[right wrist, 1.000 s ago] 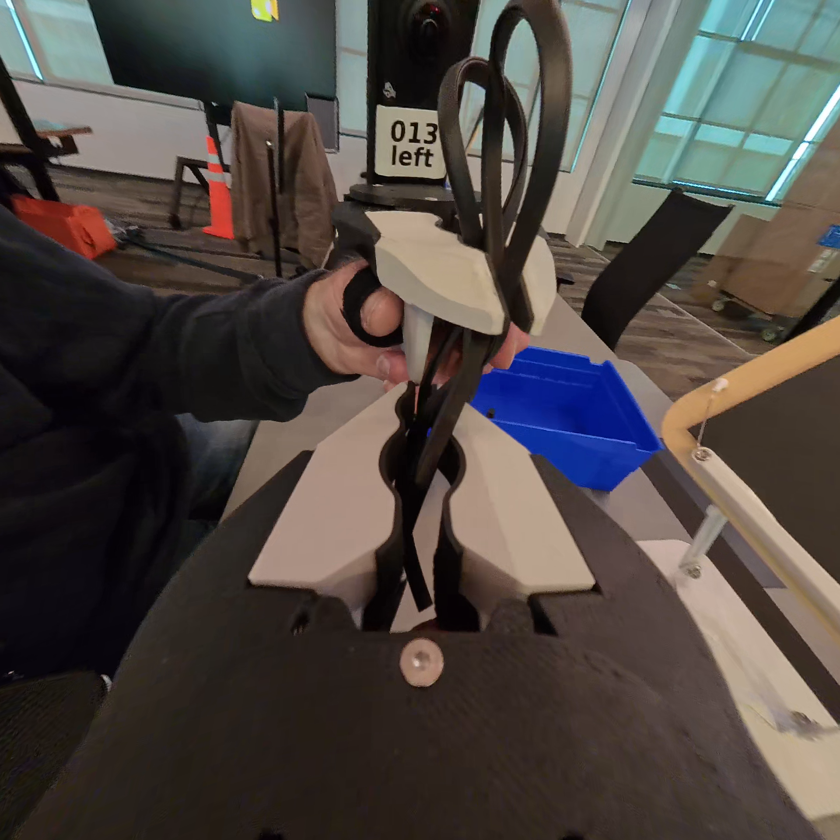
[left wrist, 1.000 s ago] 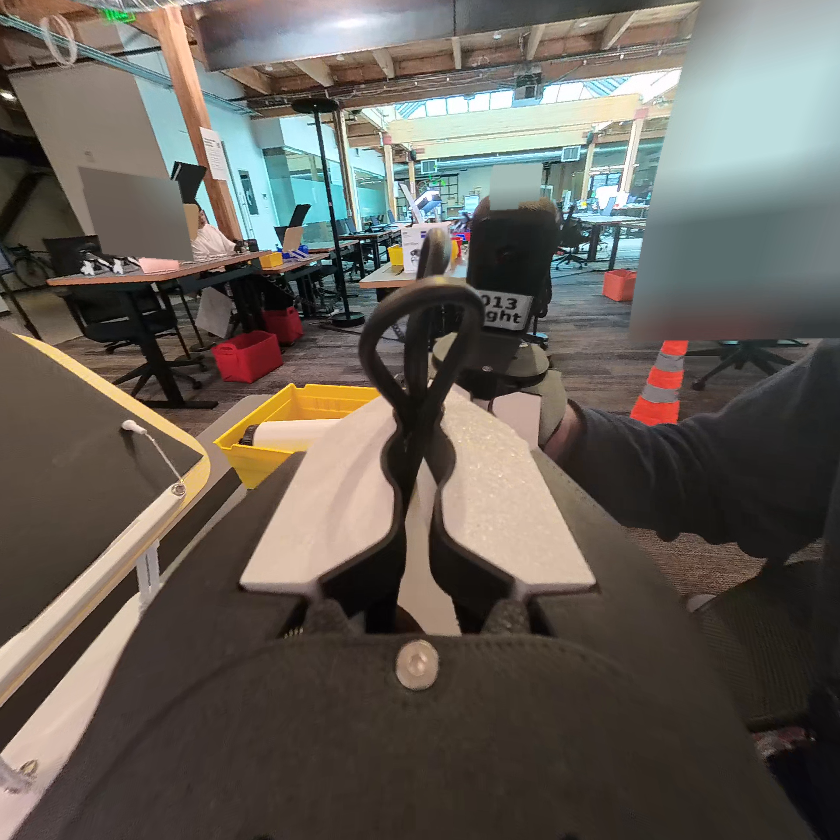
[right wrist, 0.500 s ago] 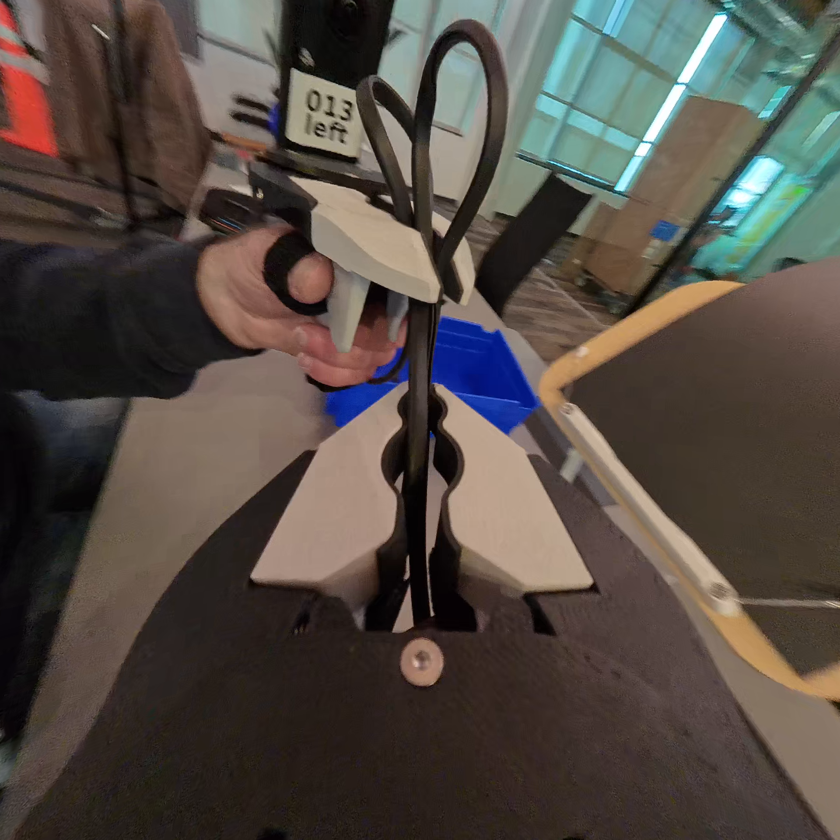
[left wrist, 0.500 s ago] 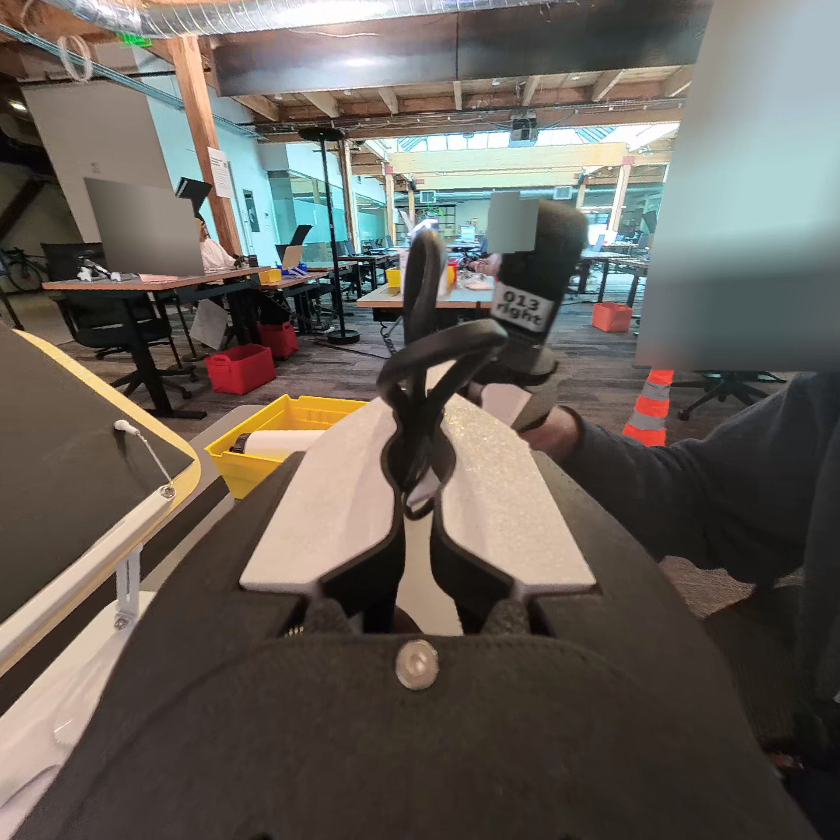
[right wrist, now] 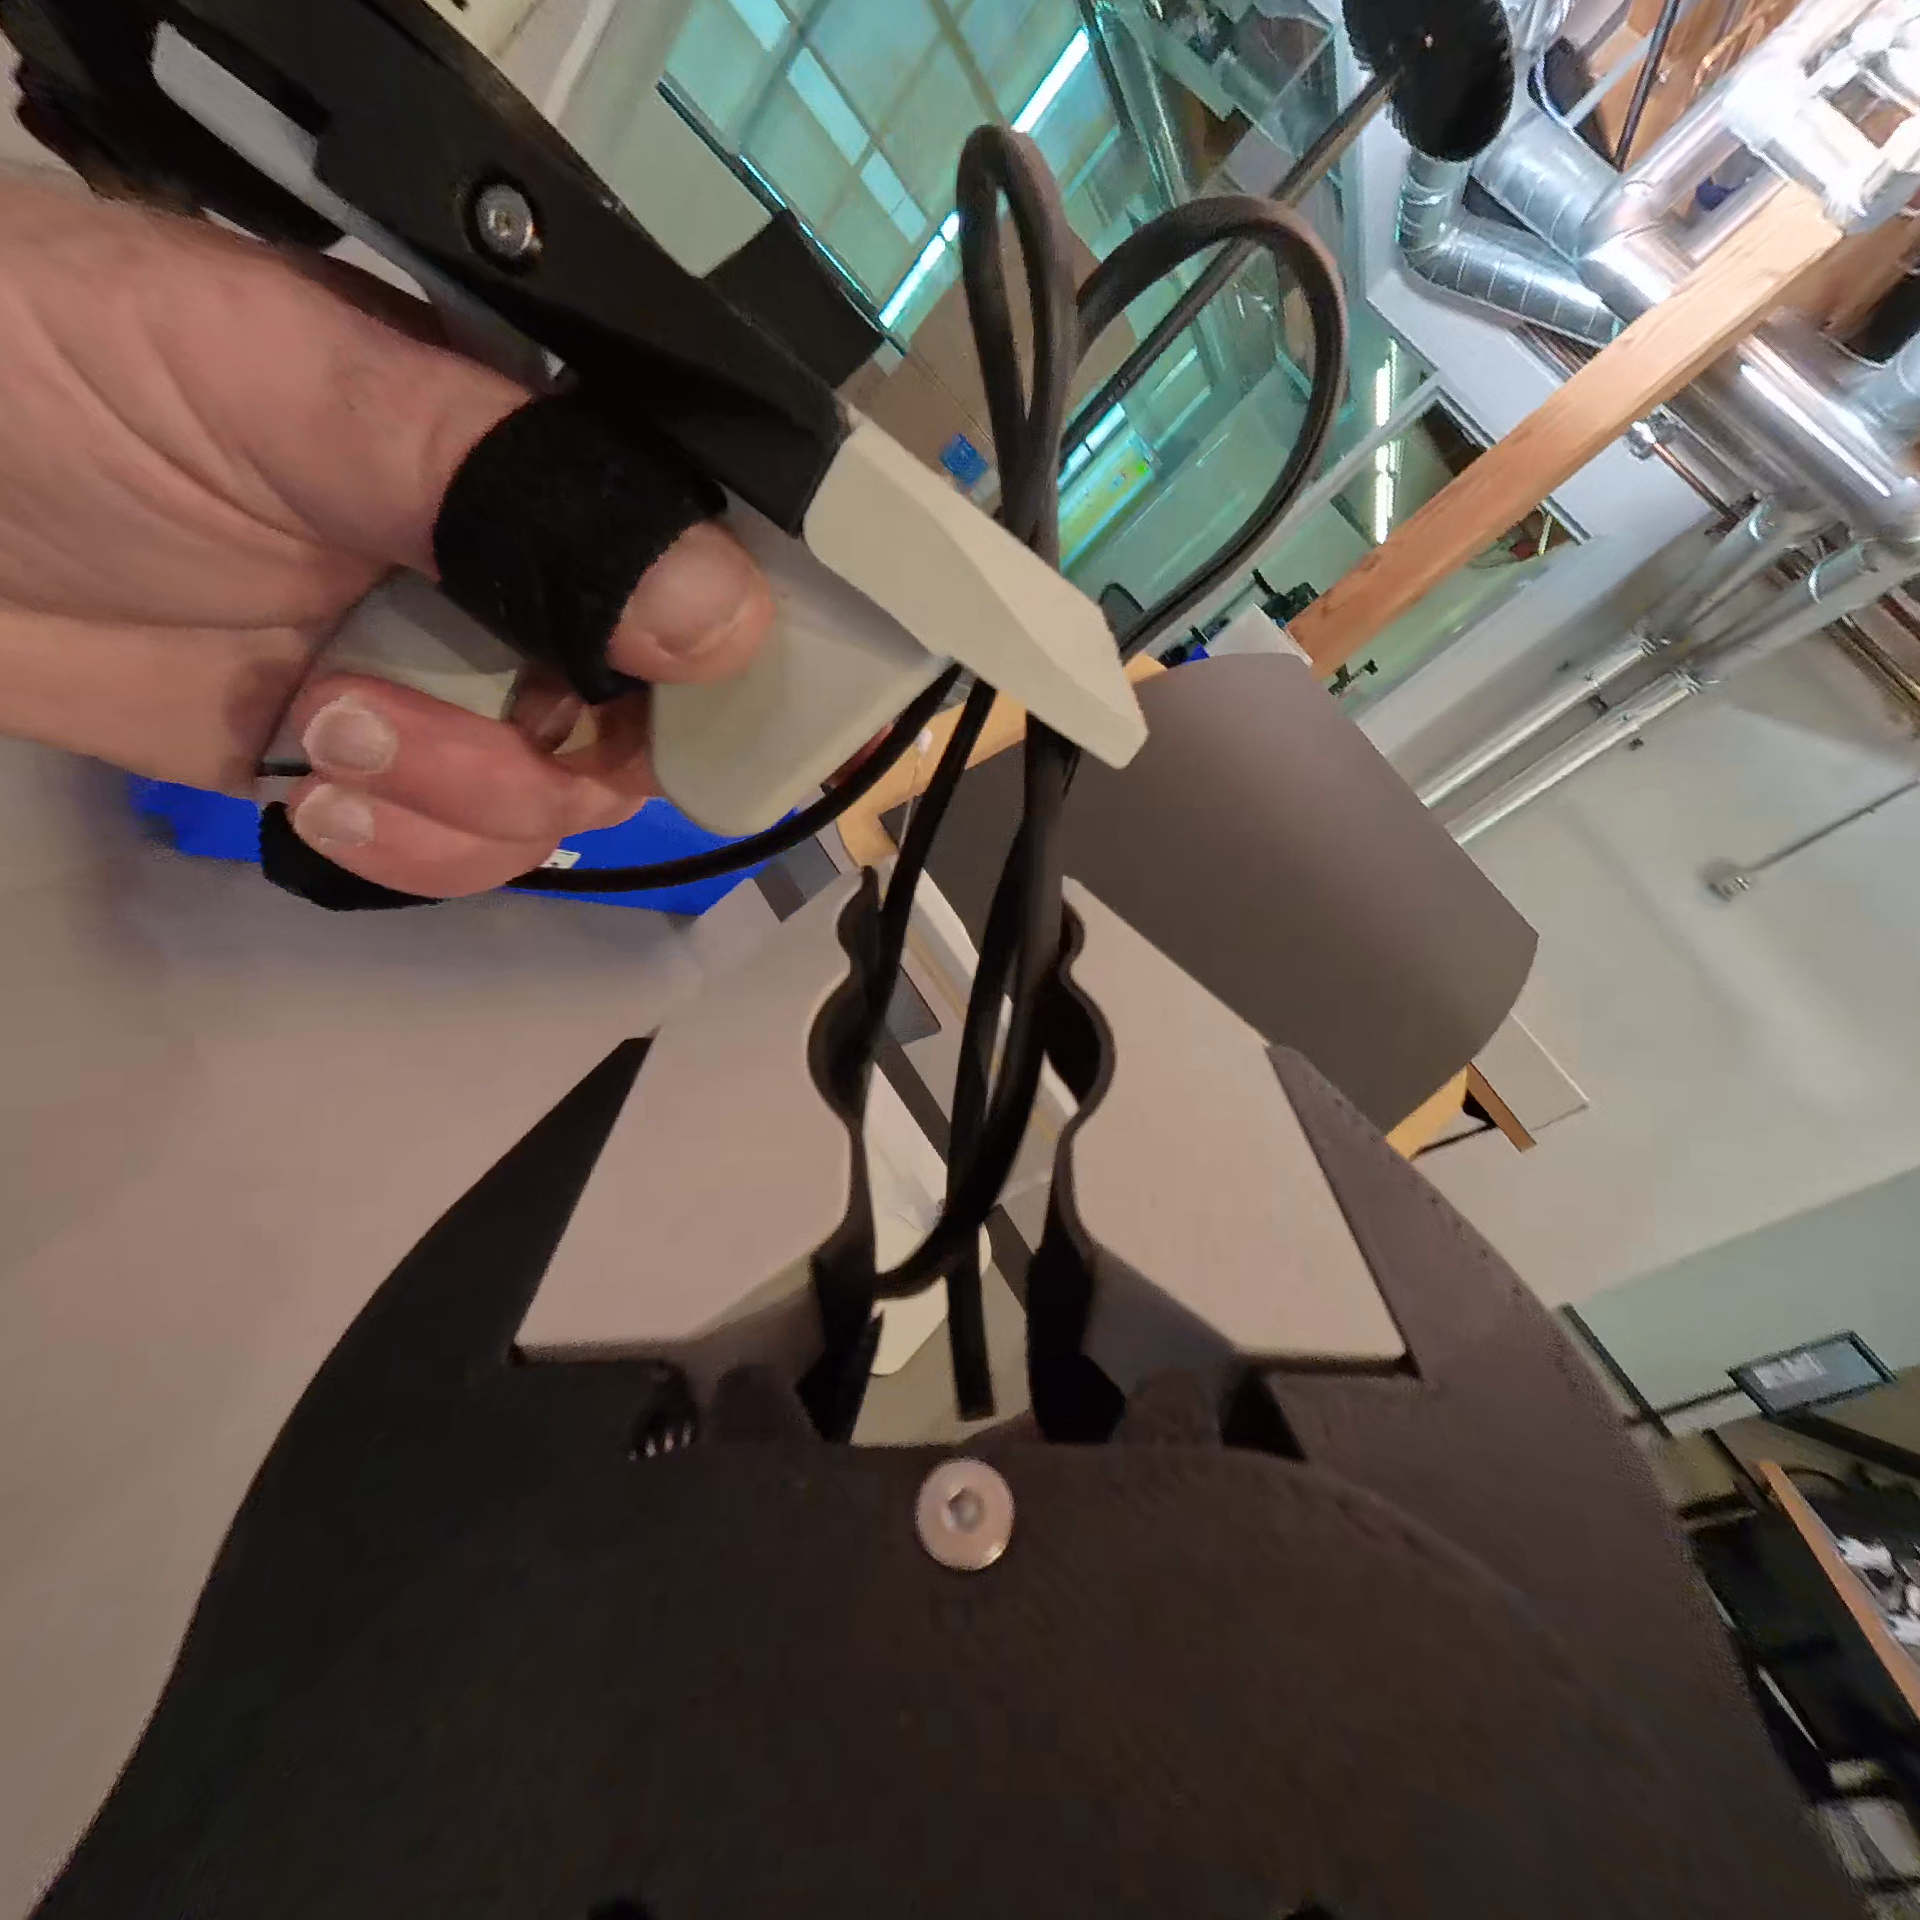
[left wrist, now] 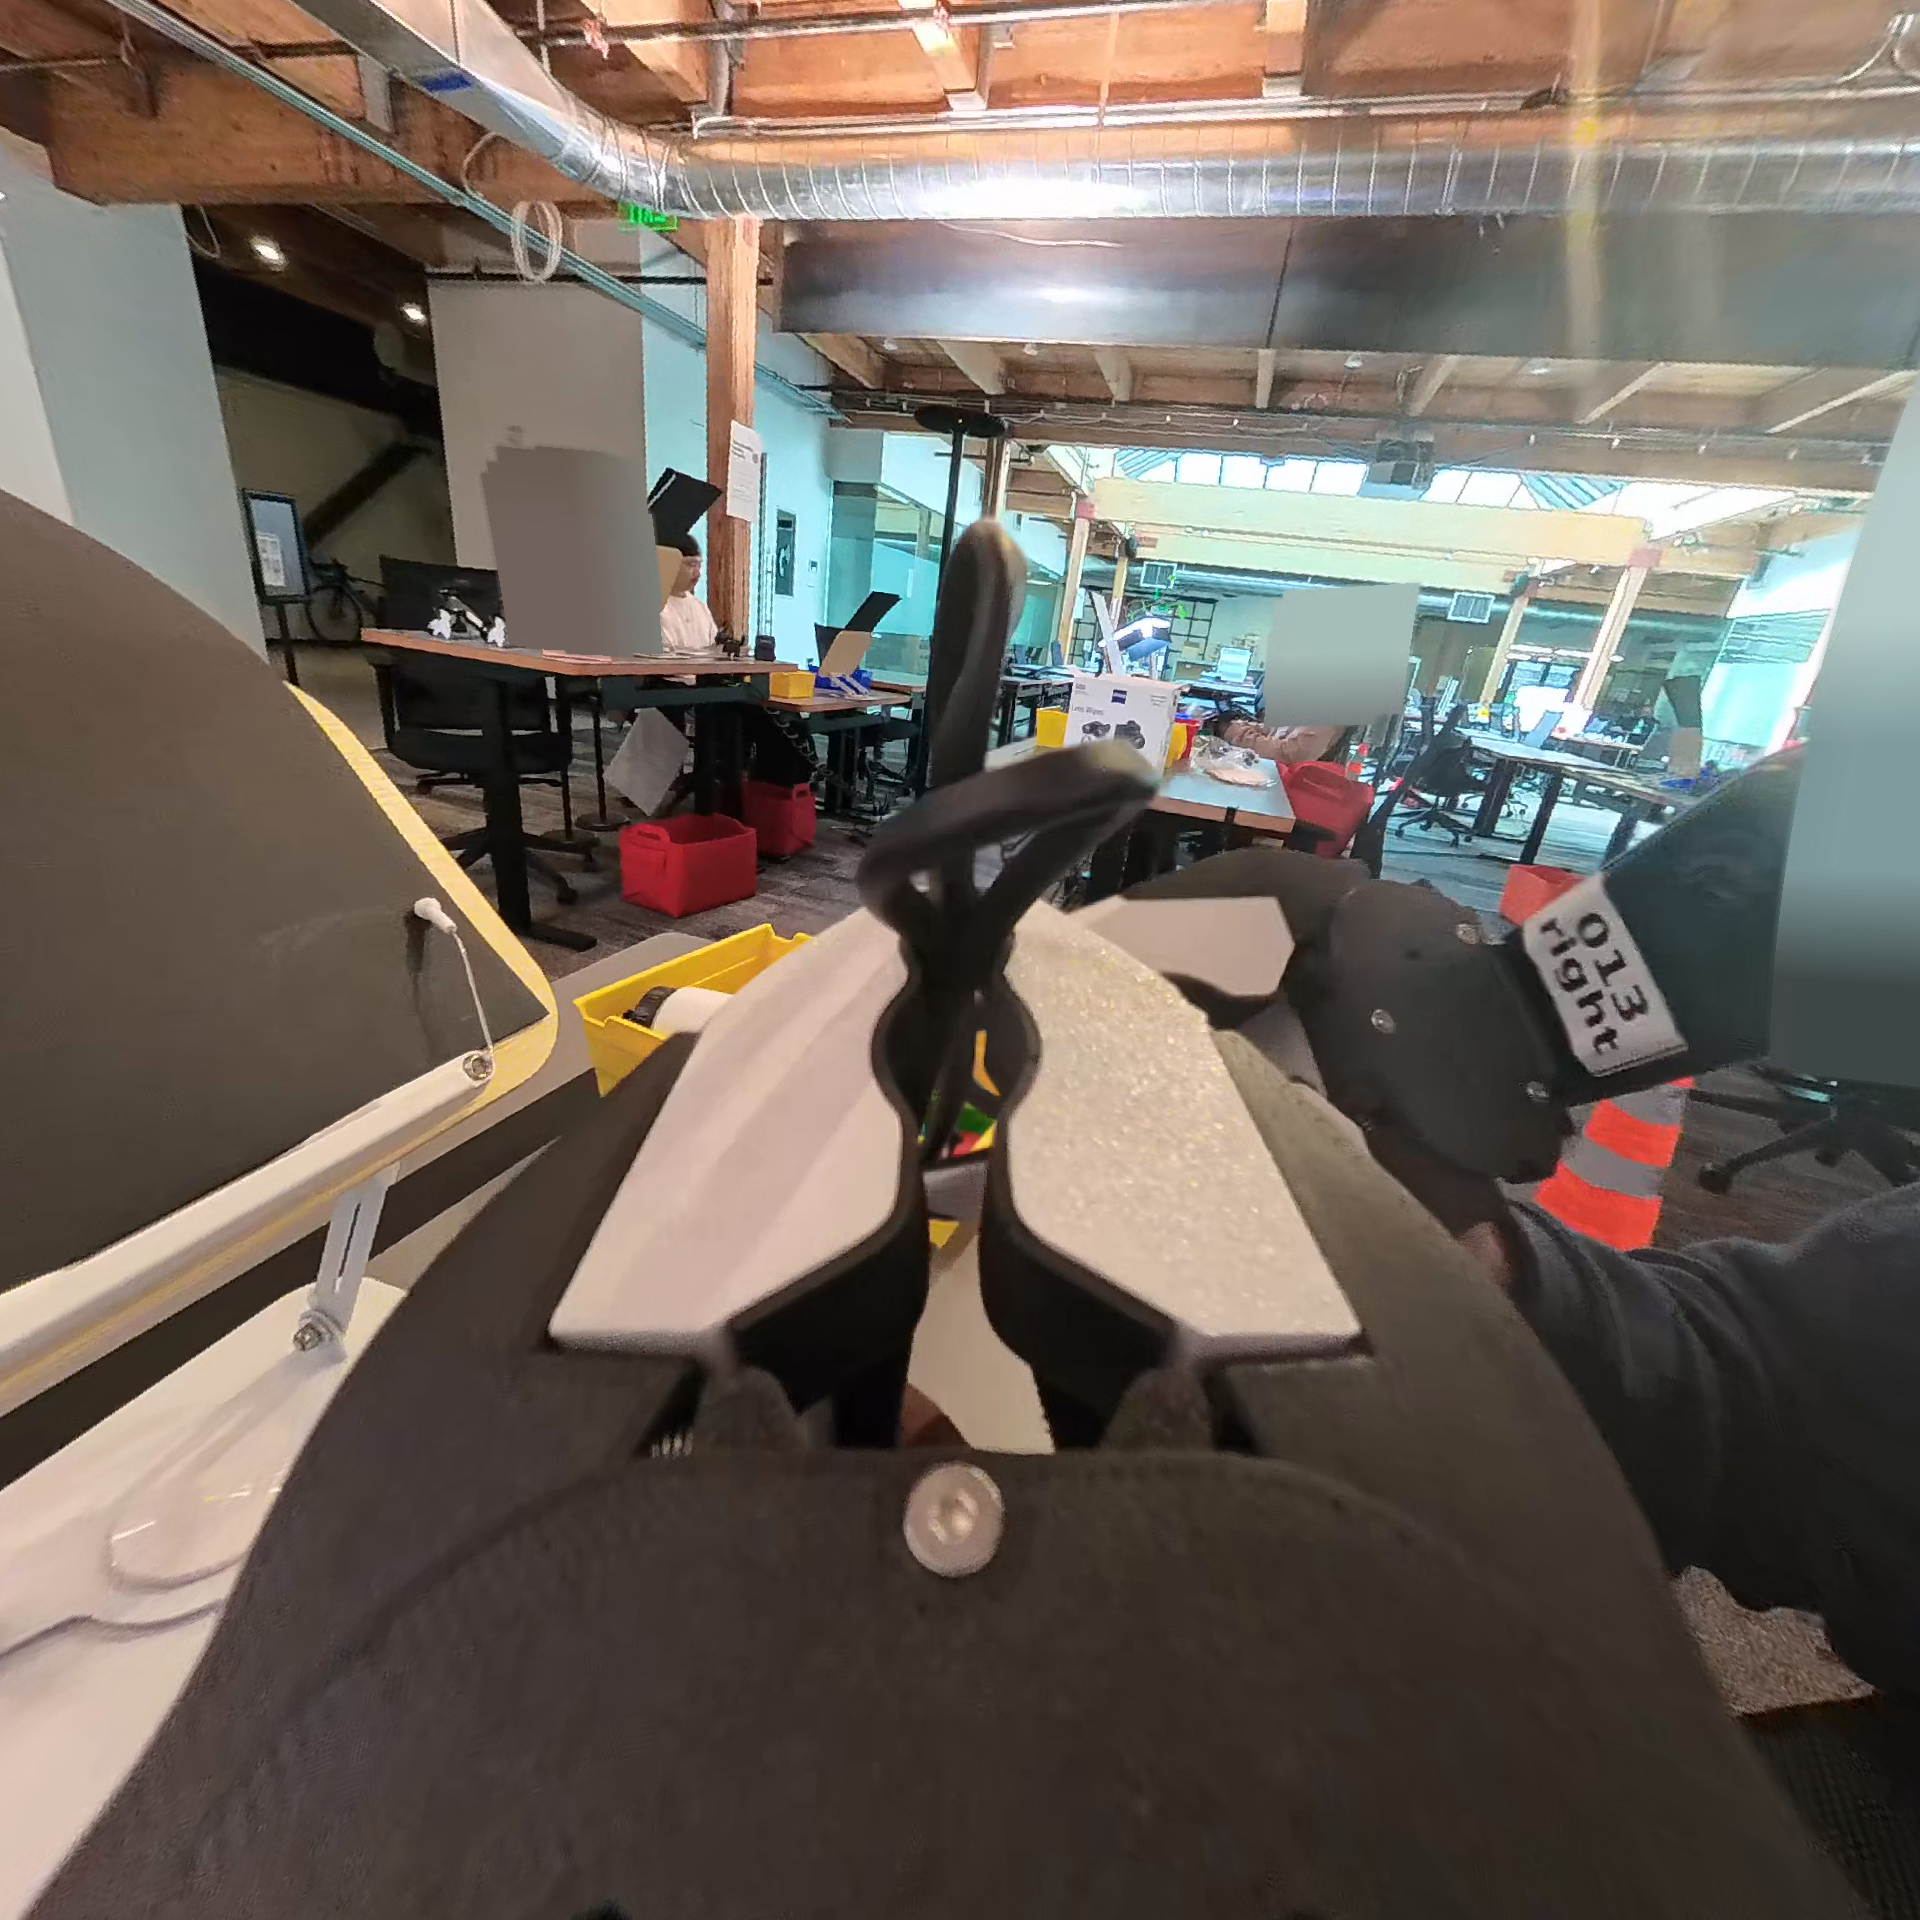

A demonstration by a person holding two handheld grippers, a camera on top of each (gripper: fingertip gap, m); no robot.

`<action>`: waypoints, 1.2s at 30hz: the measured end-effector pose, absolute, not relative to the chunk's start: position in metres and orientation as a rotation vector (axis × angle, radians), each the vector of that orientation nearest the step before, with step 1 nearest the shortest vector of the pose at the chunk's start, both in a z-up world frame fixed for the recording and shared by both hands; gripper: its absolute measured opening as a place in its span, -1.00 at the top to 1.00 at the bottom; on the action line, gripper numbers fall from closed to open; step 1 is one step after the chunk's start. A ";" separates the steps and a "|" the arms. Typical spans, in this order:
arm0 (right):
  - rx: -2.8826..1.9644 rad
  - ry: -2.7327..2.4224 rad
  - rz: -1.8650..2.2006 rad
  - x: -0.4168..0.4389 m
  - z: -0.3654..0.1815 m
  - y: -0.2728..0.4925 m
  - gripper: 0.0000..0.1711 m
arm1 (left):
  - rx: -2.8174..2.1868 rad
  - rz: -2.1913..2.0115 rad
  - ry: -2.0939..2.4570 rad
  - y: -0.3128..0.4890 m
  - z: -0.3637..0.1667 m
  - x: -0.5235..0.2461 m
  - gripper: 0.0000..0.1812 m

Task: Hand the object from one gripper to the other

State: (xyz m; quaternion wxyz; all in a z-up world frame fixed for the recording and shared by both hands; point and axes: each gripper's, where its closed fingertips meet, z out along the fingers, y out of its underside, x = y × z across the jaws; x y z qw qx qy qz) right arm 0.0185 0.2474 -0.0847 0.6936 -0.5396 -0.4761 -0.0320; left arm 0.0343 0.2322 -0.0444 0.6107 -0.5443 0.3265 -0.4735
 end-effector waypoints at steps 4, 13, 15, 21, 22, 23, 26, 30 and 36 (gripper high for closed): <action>-1.225 -1.029 -0.136 0.023 -0.079 0.249 0.70 | -1.291 -1.013 0.738 0.240 -0.049 0.034 0.94; -1.181 -0.976 -0.364 0.027 -0.077 0.258 0.90 | -1.380 -1.037 0.562 0.247 -0.055 0.040 0.94; -1.154 -0.972 -0.396 0.027 -0.075 0.258 0.93 | -1.384 -1.060 0.515 0.248 -0.054 0.039 0.94; -1.165 -1.009 -0.308 0.027 -0.076 0.257 0.95 | -1.386 -1.105 0.485 0.247 -0.054 0.039 0.94; -1.177 -1.017 -0.255 0.026 -0.077 0.257 0.95 | -1.381 -1.109 0.491 0.246 -0.053 0.039 0.94; -1.202 -1.021 -0.183 0.025 -0.079 0.258 0.95 | -1.384 -1.112 0.498 0.246 -0.054 0.039 0.94; -1.240 -1.020 -0.043 0.028 -0.081 0.259 0.94 | -1.372 -1.131 0.542 0.243 -0.054 0.041 0.84; -1.274 -0.995 0.068 0.035 -0.081 0.262 0.95 | -1.389 -1.088 0.628 0.238 -0.061 0.044 0.74; -1.298 -0.970 0.110 0.046 -0.082 0.268 0.95 | -1.424 -1.057 0.741 0.229 -0.077 0.043 0.76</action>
